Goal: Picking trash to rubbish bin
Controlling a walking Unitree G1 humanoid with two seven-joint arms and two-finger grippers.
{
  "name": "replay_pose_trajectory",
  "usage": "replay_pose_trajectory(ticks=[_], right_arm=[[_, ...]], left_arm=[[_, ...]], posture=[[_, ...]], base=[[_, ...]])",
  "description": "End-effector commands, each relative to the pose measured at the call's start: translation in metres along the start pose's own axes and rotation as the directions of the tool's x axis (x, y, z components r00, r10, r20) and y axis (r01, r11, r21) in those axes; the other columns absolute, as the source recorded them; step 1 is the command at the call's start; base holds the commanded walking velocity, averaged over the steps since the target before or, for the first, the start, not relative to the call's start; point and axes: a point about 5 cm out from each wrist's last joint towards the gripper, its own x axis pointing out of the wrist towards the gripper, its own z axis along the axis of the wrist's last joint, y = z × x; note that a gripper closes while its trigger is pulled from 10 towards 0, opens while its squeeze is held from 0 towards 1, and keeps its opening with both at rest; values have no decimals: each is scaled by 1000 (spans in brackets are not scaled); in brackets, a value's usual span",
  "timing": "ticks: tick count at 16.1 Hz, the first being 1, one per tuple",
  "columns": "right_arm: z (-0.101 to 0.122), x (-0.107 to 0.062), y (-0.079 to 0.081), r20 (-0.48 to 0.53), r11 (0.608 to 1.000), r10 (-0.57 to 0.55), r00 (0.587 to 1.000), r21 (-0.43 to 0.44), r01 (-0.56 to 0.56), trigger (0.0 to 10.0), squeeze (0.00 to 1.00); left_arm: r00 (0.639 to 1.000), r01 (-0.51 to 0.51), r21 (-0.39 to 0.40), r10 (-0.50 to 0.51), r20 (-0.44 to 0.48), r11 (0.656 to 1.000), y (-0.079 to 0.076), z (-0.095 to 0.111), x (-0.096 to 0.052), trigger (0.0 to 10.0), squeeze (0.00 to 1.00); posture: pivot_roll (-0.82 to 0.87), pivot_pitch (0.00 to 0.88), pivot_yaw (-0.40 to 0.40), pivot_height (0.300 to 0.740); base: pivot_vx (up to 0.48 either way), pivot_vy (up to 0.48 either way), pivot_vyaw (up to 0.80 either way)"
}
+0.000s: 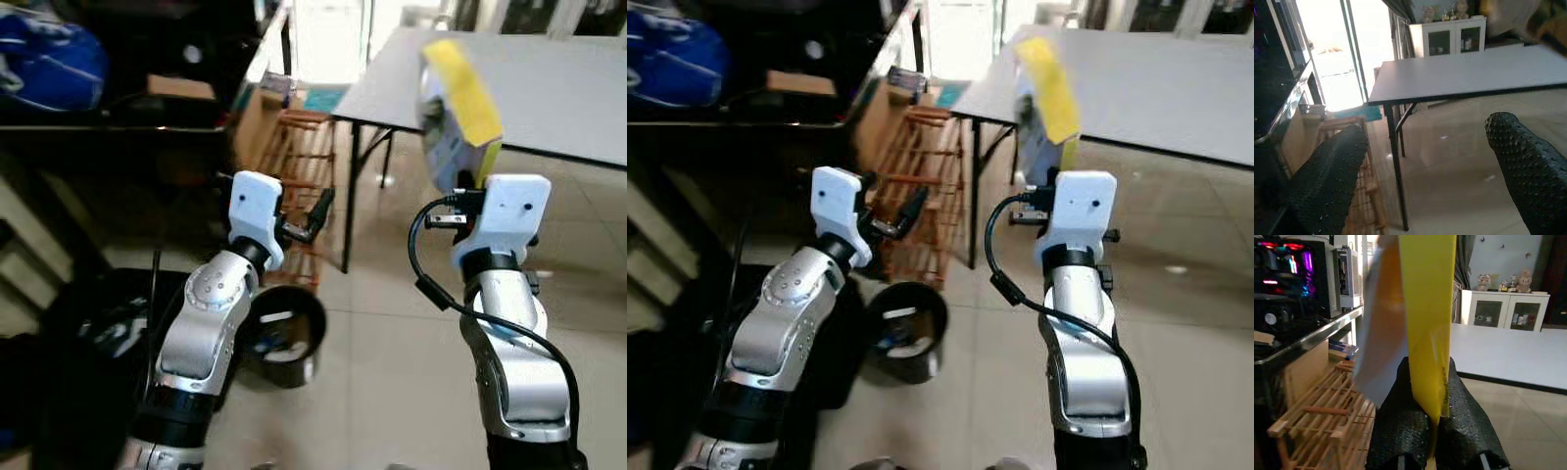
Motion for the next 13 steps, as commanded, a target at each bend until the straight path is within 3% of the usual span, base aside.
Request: replay_pose_trajectory(ticks=[1, 8, 13], right_arm=[[0, -1, -6, 5, 1000, -17, 1000, 2, 17, 10000, 0], [-2, -2, -3, -6, 1000, -8, 1000, 4, 8, 10000, 0], [-5, -1, -3, -17, 1000, -13, 1000, 5, 13, 10000, 0]], left_arm=[[1000, 18, 0, -18, 4, 1000, -7, 2, 2, 10000, 0], [999, 45, 3, -45, 13, 999, -7, 2, 1, 10000, 0], [998, 67, 10, -67, 11, 998, -11, 2, 0, 10000, 0]], posture=[[-63, 79, 59, 740], [-58, 87, 61, 740], [-57, 89, 61, 740]], base=[[0, 386, 0], [0, 0, 0], [0, 0, 680]])
